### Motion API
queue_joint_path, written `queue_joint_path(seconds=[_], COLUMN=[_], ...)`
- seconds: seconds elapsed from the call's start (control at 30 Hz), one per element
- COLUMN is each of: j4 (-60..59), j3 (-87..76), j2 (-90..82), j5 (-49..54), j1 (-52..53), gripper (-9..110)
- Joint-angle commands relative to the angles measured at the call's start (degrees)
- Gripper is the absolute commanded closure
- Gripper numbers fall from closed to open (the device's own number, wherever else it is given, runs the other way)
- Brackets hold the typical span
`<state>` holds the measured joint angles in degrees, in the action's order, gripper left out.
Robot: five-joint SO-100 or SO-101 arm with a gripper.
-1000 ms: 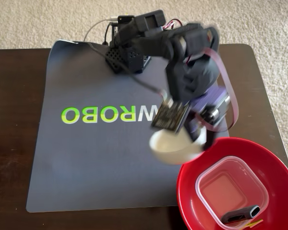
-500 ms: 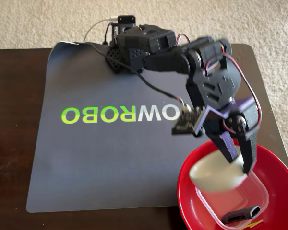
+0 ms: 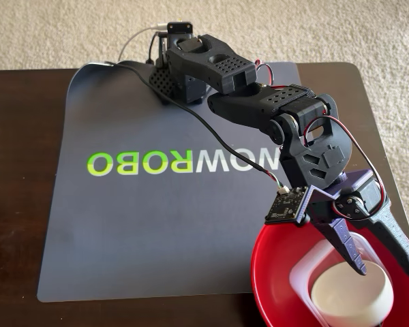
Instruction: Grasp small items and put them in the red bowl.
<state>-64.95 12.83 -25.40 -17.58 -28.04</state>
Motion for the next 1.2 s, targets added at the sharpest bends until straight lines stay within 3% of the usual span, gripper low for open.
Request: queue_joint_path(seconds=[0.0,0.2,0.23,0.37,0.53,0.6,0.63,0.83,1.0,1.17], j4=[-5.4,-34.3,-32.2,-33.1,-33.0,-30.3,-26.9,-16.3,-3.1,5.4], j3=[2.3,-3.3,-21.8,-43.1,-69.9,-82.9,-90.6,-121.7,-144.9,-157.8], j2=[-7.9,-25.4,-35.6,-45.7,-54.9,-62.8,-68.5,-95.9,-117.1,-127.7], j5=[2.5,9.1,11.0,13.6,12.8,10.3,9.1,5.1,2.3,2.1], j1=[-1.0,5.7,9.1,20.9,32.9,35.9,37.3,38.1,32.5,29.3], gripper=[71,73,73,73,84,91,101,101,102,102])
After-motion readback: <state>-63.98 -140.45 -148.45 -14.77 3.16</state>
